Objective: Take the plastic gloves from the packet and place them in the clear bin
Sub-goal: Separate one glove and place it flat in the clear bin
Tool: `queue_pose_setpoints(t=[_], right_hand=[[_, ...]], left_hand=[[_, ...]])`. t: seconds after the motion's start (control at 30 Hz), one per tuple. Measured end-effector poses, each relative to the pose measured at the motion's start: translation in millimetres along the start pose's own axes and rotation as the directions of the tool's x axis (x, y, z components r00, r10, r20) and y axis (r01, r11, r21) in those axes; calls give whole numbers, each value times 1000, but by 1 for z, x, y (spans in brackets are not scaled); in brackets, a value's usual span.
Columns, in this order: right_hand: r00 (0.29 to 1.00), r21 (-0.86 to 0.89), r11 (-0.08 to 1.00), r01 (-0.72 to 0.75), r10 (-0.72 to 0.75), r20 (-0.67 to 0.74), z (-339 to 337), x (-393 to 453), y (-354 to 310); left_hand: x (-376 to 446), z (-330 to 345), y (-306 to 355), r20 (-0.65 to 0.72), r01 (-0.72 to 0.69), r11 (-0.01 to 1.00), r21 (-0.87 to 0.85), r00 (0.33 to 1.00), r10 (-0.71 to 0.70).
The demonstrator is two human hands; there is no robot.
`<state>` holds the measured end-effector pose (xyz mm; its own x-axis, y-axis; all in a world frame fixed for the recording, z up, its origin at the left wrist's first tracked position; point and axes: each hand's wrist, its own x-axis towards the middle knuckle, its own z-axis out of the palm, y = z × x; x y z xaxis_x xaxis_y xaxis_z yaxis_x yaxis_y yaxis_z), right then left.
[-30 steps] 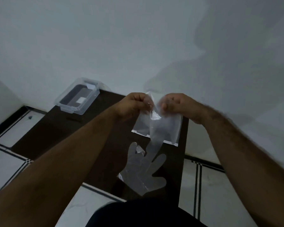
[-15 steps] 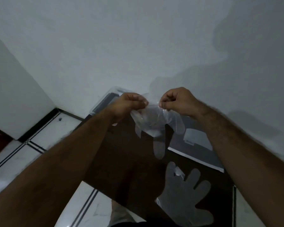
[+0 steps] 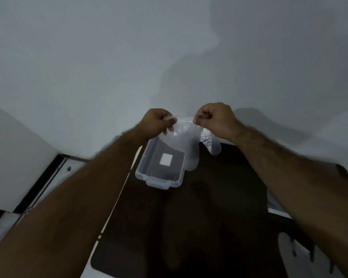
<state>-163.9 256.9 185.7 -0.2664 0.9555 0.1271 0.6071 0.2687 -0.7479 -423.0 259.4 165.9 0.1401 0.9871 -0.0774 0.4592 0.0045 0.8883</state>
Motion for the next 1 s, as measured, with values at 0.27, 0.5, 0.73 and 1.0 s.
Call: queue_pose_setpoints(t=[0.27,0.5,0.73,1.0], right_hand=[[980,66,998,5,8,-199,27,29,-28],[981,47,988,150,-143,-134,47,-6,-33],[986,-12,991,131,-129,108,109,-10,7],[944,-169,982,89,-29,330,162,-3,51]], left_hand=[[35,-34,-8,-159,-271,962,42,948,274],[-11,-58,-36,-83,-479,840,254,855,513],[-16,-56,-111,67,-389,864,320,919,389],[8,-32,-179,253,-296,838,459,947,196]])
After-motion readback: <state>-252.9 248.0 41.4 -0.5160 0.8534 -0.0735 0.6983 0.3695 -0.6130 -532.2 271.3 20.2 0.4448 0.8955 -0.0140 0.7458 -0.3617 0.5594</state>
